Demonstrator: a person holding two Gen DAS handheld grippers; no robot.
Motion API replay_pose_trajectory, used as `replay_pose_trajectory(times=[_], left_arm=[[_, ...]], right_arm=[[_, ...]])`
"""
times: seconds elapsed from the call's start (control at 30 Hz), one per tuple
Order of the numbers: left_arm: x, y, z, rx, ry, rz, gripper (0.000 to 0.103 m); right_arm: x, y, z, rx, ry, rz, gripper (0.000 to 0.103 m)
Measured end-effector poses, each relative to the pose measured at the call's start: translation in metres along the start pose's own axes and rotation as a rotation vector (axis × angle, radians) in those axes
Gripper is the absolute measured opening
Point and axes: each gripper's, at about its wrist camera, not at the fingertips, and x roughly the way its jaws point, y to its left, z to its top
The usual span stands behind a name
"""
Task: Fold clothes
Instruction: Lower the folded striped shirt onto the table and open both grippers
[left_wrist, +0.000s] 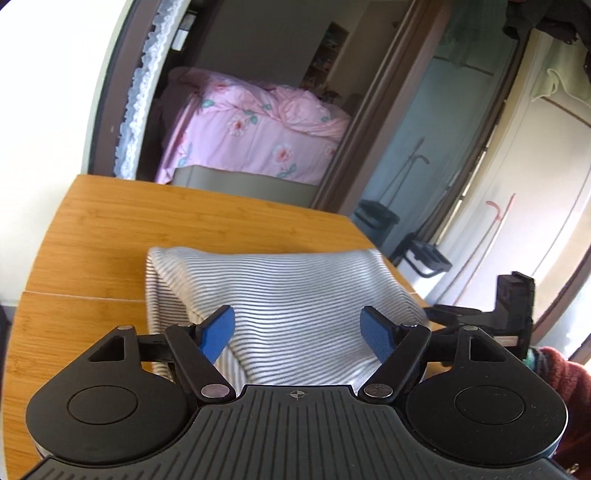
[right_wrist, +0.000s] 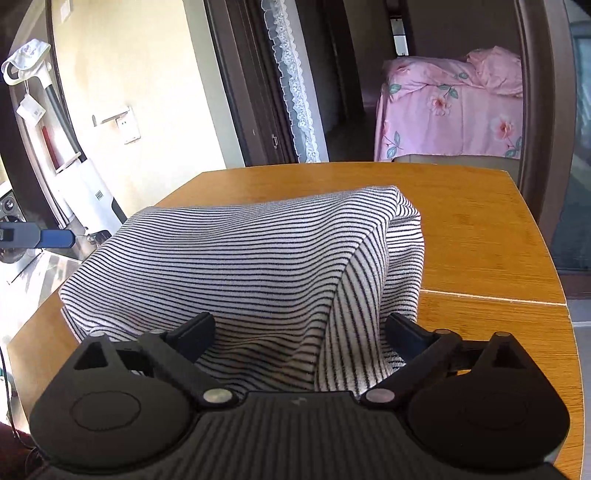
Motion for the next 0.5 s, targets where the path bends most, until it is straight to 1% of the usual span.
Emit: replay_pose_trajectory(times=[0.07,0.1,0.2,0.27,0.3,0.4,0.5], left_arm=[[0.008,-0.003,-0.005,-0.03,0.043,-0.065,0.085],[0.014,-0.003,-0.009,-0.041,0.064,-0.079,0.086],[0.034,0.004,-0.021,-0.088,0.108,-0.078,0.09],[0.047,0.009,-0.028,-0.12,0.135,-0.077,0.095],[0.051,0.012,-0.03,-0.136,0.13,-0.079,0.095],[0.056,0.016,-0.028,-0.137,0.114,-0.074,0.096],[0.061,0.019,-0.024,-0.12,0.1,-0.053,0.096]], right_arm=[[-0.01,-0.004,0.01,0.004,-0.037,-0.026,0.103],[-0.014,-0.008,0.015,0.009,-0.052,-0.058,0.103],[-0.018,-0.021,0.028,0.018,-0.072,-0.168,0.103],[-0.013,-0.029,0.032,0.015,-0.055,-0.206,0.103],[-0.008,-0.032,0.032,0.009,-0.034,-0.213,0.103],[0.015,-0.036,0.025,0.0,0.08,-0.208,0.103],[0.015,-0.035,0.017,0.034,0.085,-0.191,0.103]])
